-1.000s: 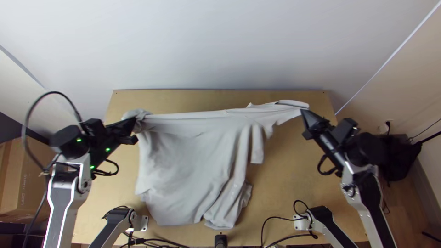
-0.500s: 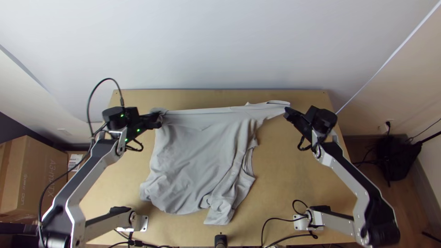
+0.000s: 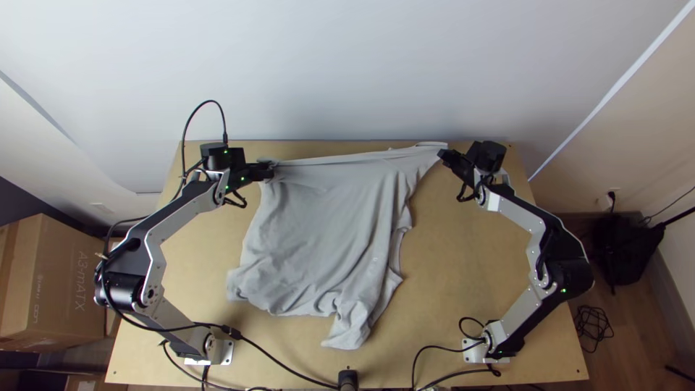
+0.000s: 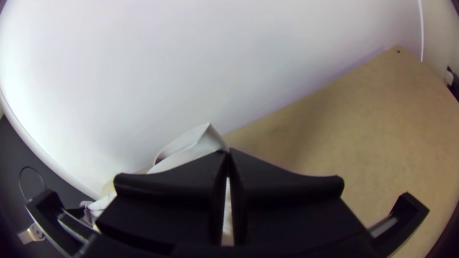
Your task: Fold the t-shirt
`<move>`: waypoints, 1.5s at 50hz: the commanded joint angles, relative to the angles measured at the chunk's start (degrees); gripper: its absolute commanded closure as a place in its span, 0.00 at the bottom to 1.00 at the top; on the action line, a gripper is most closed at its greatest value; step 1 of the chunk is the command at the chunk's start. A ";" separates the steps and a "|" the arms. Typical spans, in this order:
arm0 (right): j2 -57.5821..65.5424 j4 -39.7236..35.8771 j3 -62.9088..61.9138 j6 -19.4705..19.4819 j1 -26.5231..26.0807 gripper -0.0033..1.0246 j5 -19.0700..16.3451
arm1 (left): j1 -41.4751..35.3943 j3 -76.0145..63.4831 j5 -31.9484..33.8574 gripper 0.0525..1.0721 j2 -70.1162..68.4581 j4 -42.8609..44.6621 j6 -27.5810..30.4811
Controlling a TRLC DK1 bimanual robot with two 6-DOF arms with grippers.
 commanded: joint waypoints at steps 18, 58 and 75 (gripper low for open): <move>9.03 0.70 14.20 2.86 -2.50 0.58 7.48 | 2.52 18.42 -7.92 0.60 8.39 -6.98 -0.54; -23.58 -42.45 8.32 10.69 -5.58 0.05 -0.96 | 10.70 31.69 7.29 0.05 8.21 -30.09 -12.14; -44.41 -59.68 -2.58 10.69 1.72 0.06 -4.47 | 14.74 33.53 15.37 0.05 11.46 -39.50 -15.92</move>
